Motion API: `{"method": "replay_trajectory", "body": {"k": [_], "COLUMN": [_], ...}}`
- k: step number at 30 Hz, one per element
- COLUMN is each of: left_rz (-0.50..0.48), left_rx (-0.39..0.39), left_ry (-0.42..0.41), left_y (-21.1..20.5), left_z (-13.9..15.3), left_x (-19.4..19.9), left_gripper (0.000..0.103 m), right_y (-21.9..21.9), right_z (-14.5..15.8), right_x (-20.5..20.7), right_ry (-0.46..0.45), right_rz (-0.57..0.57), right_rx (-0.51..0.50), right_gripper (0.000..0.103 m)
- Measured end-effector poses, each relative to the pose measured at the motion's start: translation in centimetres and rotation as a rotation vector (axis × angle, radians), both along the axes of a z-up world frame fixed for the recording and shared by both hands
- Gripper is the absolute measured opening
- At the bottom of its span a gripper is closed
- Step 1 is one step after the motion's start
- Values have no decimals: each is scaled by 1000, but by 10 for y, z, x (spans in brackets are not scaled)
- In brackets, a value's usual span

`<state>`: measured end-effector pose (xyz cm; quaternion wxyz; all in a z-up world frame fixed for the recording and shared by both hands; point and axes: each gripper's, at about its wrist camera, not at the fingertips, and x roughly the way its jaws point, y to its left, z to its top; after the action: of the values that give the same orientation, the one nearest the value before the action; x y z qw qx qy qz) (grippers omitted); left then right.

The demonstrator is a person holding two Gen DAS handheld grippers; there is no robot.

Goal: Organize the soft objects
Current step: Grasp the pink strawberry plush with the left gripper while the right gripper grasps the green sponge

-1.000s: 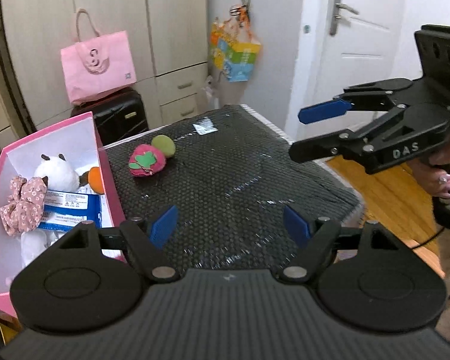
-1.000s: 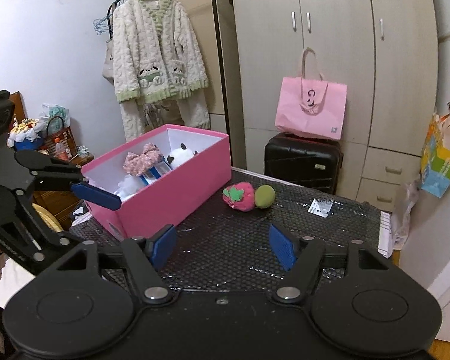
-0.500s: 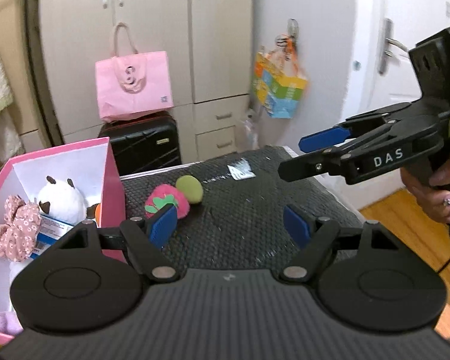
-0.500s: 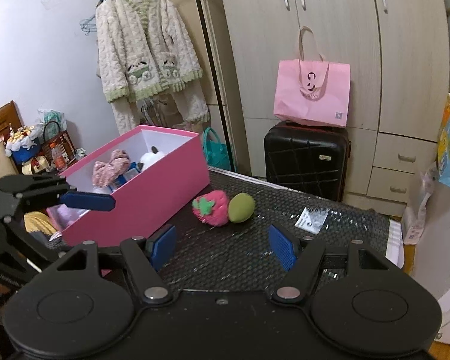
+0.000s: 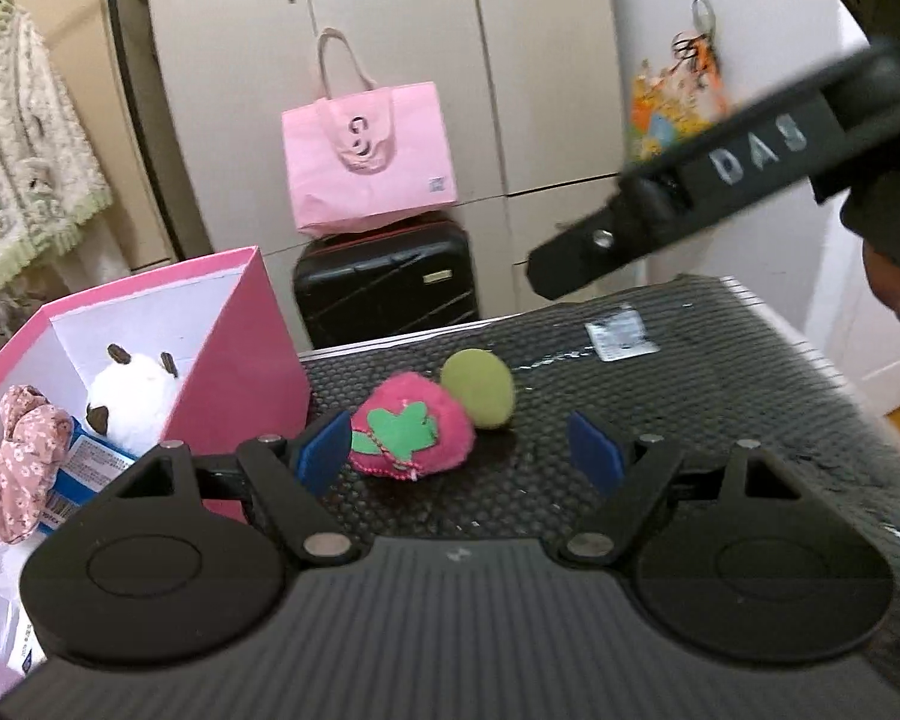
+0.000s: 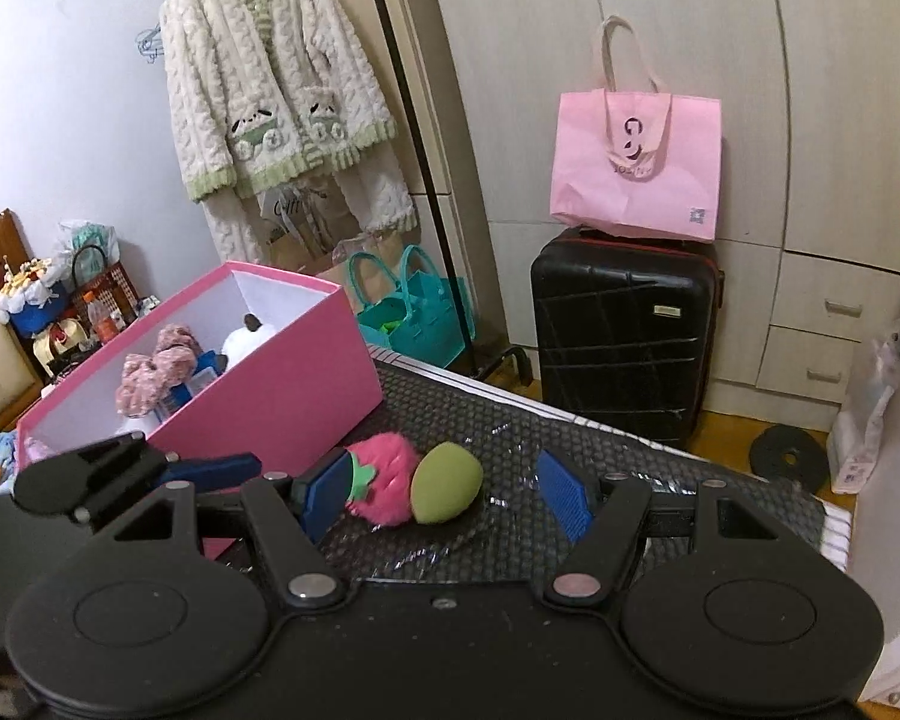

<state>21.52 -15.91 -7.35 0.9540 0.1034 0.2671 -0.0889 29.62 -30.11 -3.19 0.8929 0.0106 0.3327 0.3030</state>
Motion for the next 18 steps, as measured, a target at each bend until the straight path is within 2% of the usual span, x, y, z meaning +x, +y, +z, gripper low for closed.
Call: {"method": "replay_trajectory", "body": {"k": [6,8,11,13,15,18], "left_rz": [37,55,93,107,96,94], "left_rx": [80,82,104,128,120,118], "left_ry": [-5,-8,-17,6,50,66], "left_y": [-10,-9,-10,-10,-8,-9], "left_z": [-21,-23,-27,-29,-30,-34], "left_x": [19,23,31,37,43,46], "left_gripper": [79,79,79,79,79,79], "right_y": [10,15,22,25,26,27], "right_z": [-27,-37,-47,-52,-56,-59], "right_x": [37,47,56,59,61,62], "right_ry": [109,143,184,204,213,217], "right_rz": [-15,-14,2,14,19,13], "right_rx": [66,70,72,79,77,72], "right_gripper": [73,69,58,52,51,51]}}
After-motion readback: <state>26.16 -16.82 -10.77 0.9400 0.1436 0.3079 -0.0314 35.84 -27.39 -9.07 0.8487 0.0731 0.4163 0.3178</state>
